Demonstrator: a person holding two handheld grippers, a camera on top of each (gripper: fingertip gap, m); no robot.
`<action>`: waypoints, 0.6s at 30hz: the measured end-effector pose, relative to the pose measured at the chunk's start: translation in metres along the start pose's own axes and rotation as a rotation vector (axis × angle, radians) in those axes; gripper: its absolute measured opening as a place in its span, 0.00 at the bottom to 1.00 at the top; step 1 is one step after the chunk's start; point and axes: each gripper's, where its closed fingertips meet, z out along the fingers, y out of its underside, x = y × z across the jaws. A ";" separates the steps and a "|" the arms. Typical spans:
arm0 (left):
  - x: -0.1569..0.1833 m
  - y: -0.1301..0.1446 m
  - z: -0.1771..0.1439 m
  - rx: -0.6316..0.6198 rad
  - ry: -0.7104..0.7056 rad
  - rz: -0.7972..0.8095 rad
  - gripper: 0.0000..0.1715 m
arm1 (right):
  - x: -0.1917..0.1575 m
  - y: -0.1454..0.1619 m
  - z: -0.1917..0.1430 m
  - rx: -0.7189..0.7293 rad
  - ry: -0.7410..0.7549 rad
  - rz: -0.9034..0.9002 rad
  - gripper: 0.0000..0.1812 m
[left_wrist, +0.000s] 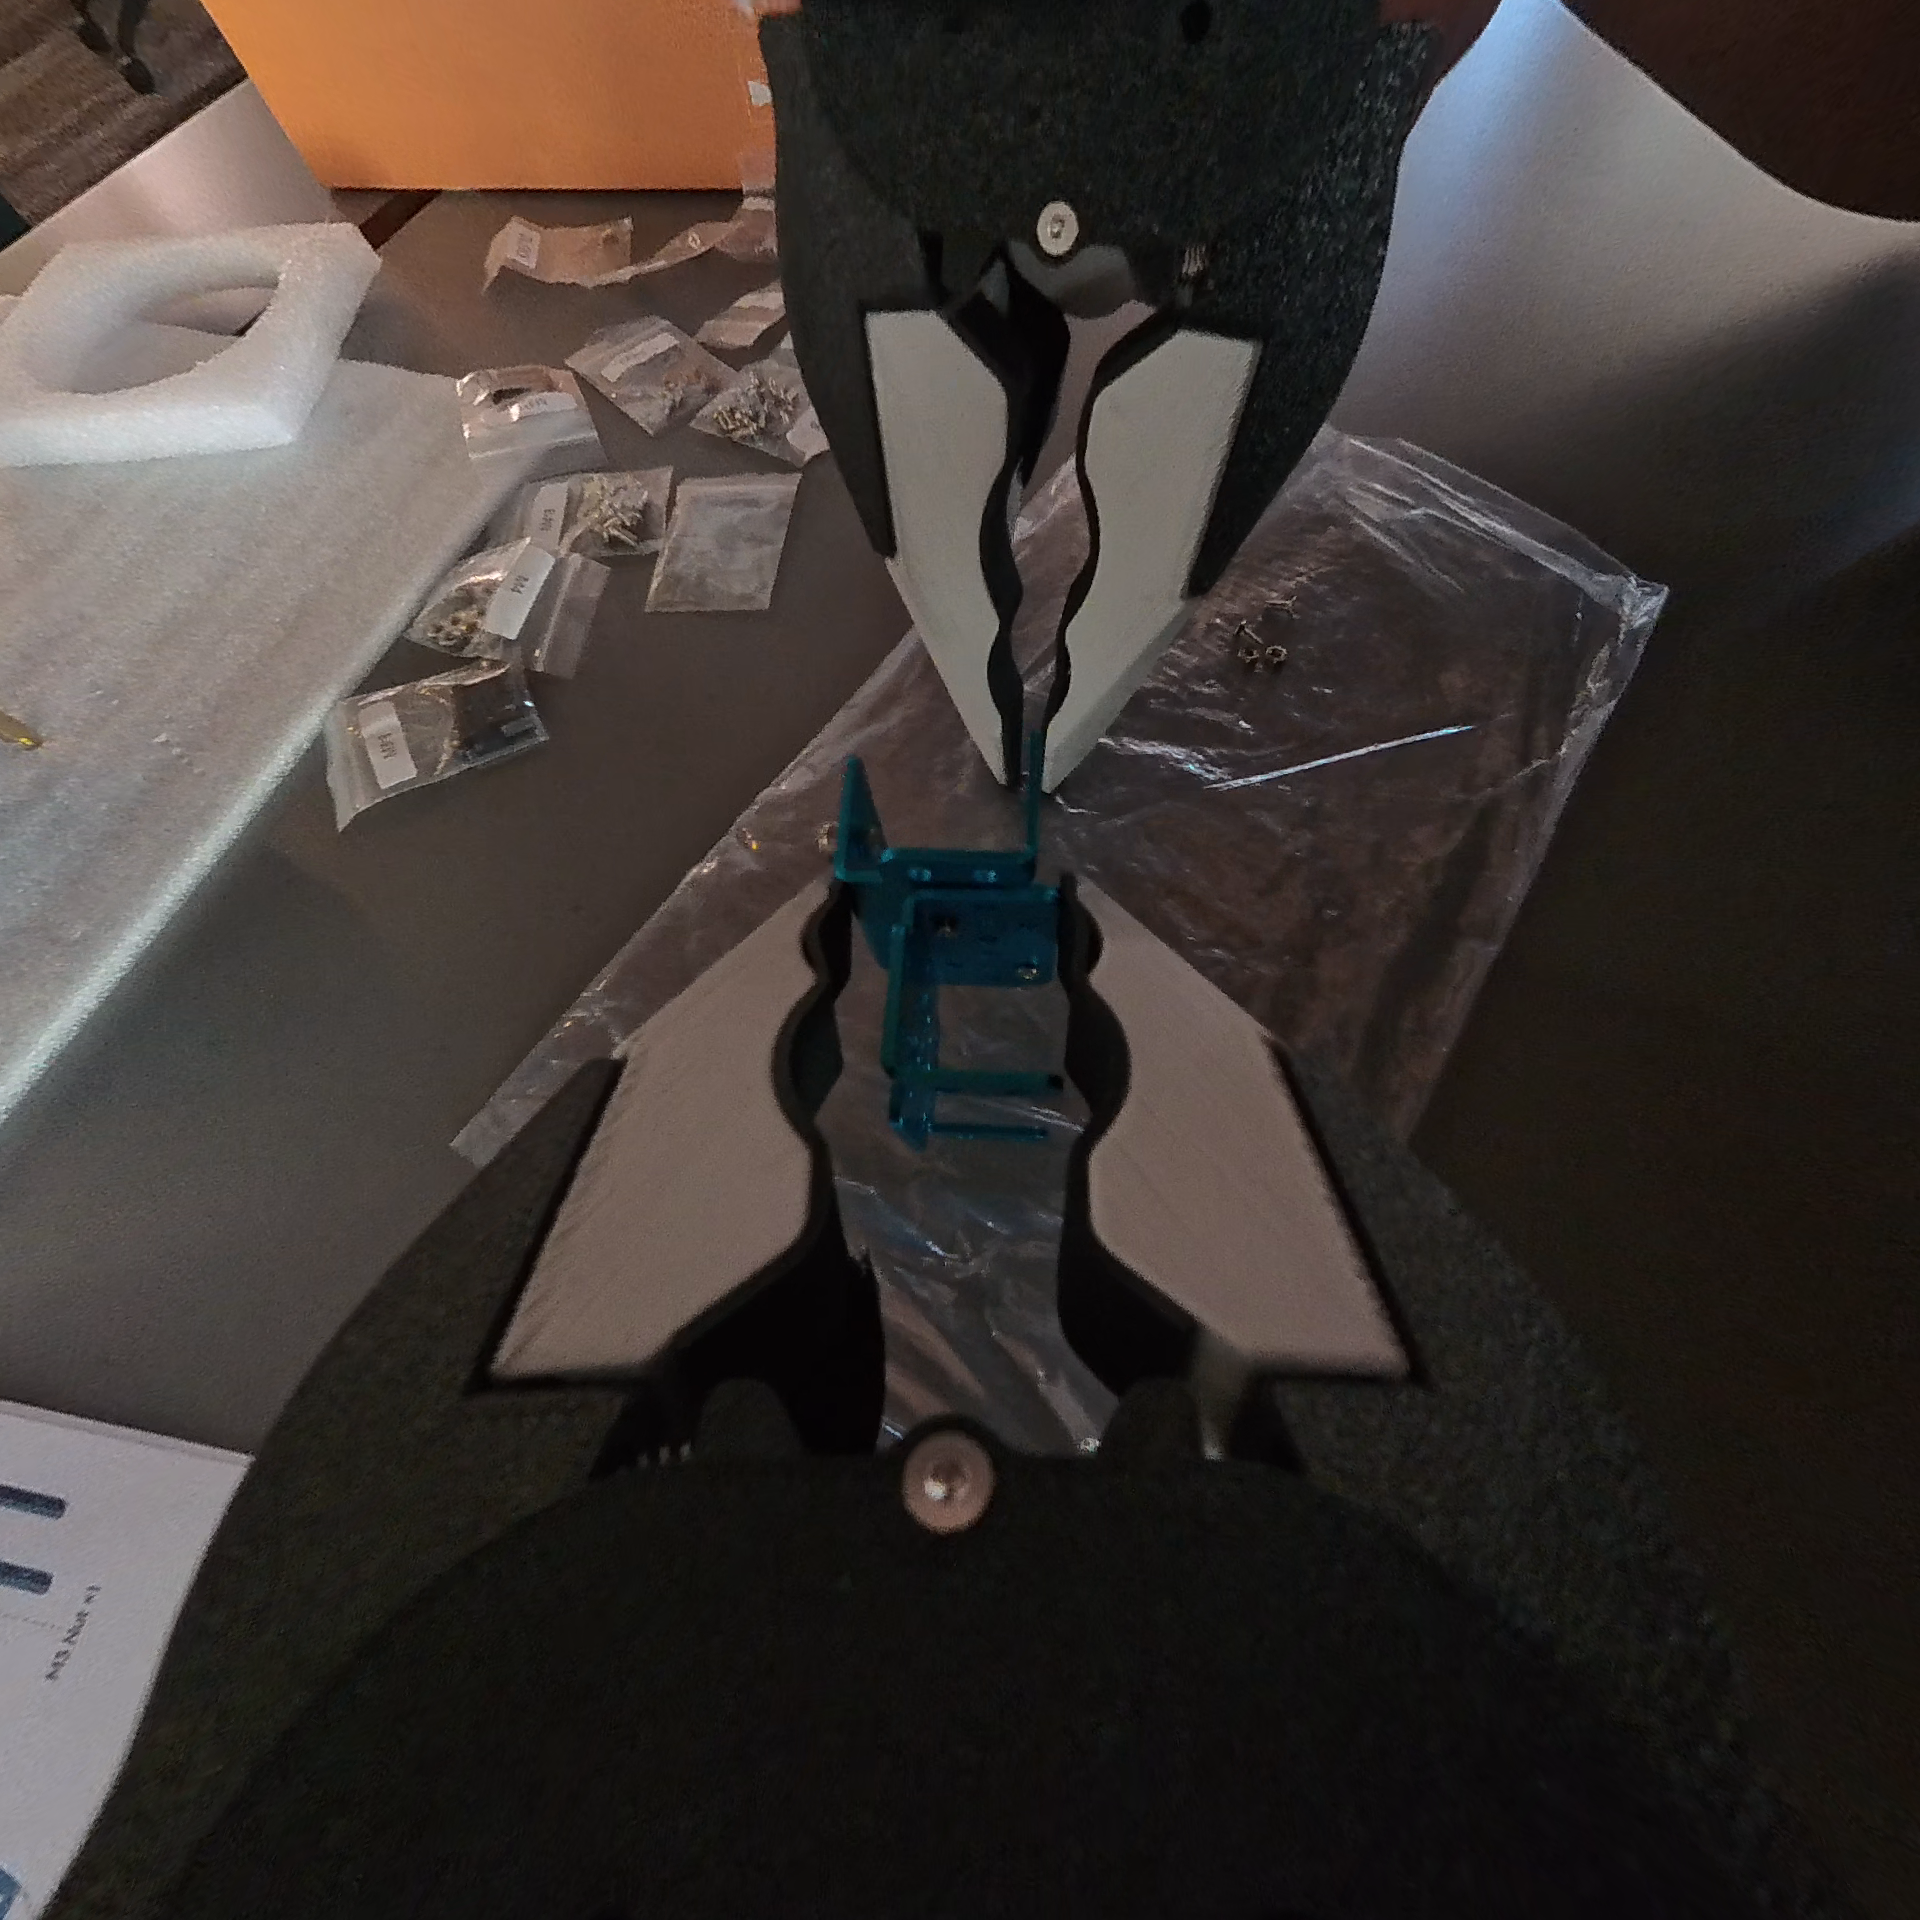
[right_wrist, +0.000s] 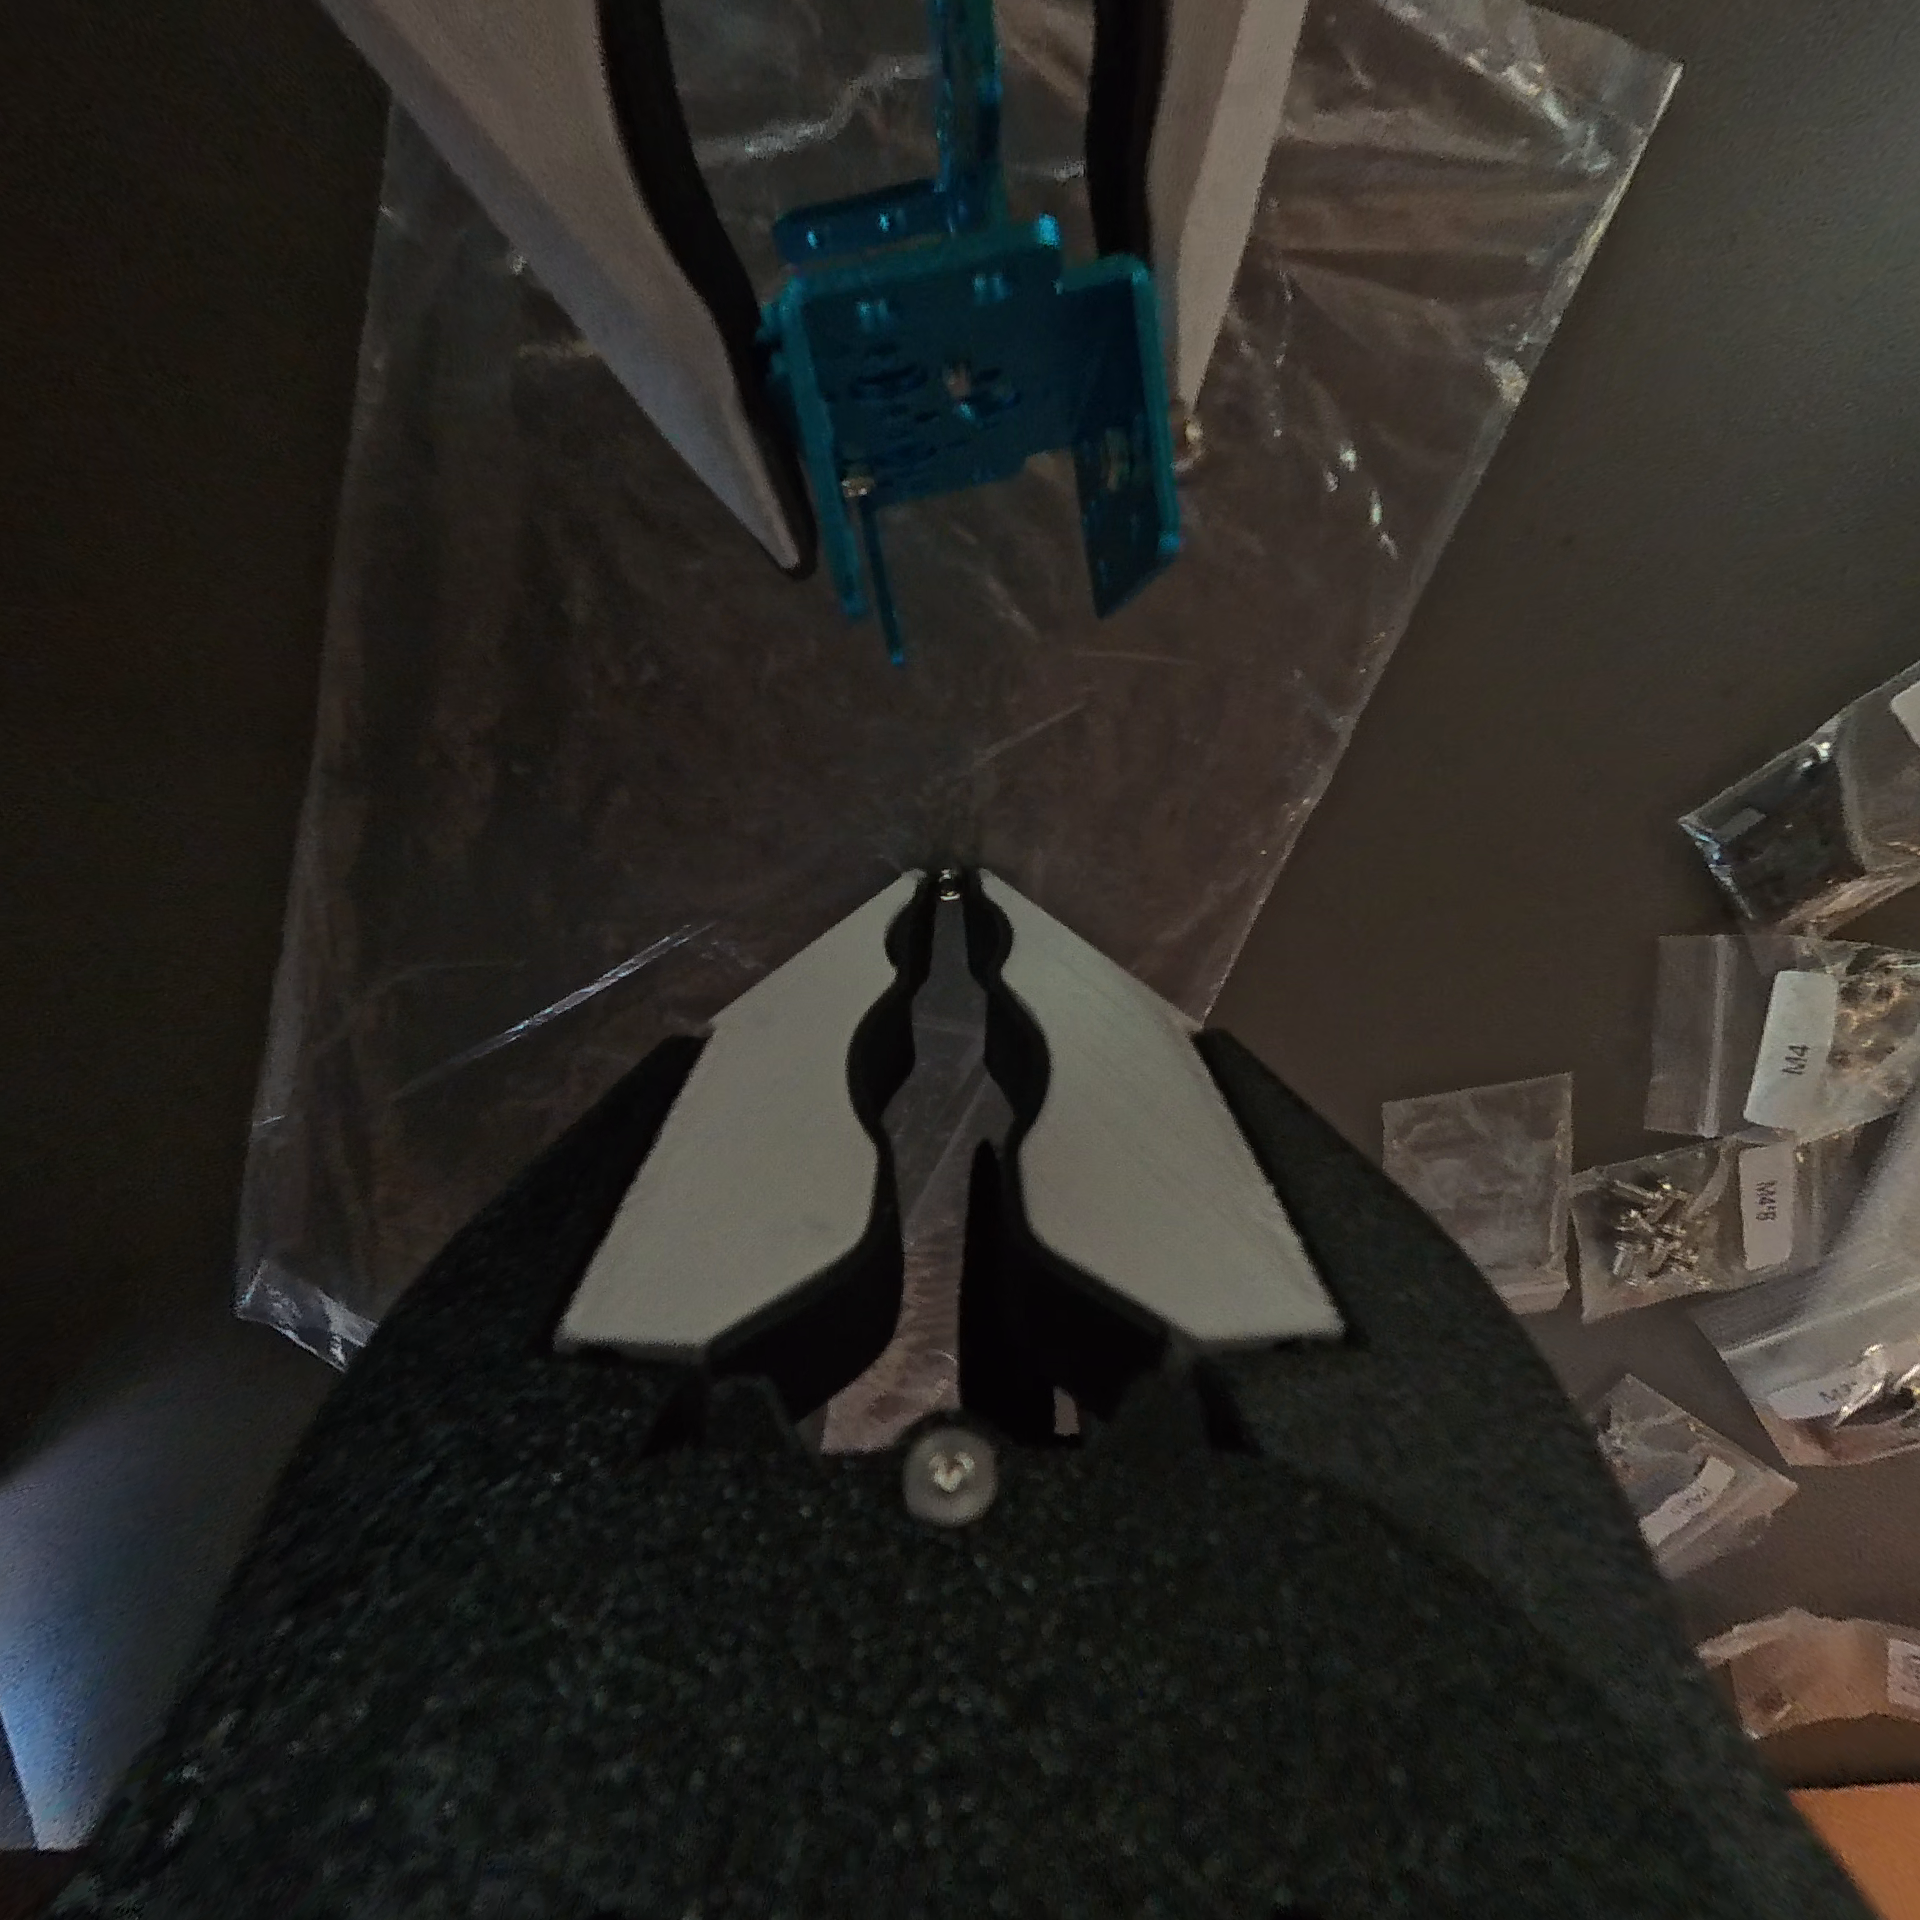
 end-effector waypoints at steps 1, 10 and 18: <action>0.001 0.000 0.000 0.002 0.001 0.003 0.23 | 0.001 0.000 0.000 0.006 0.003 0.004 0.02; 0.004 -0.013 -0.004 0.083 0.007 0.031 0.23 | 0.003 -0.019 -0.030 0.396 -0.106 0.152 0.00; -0.005 -0.011 -0.006 0.077 -0.020 0.041 0.23 | 0.000 -0.007 -0.023 0.392 -0.079 0.197 0.01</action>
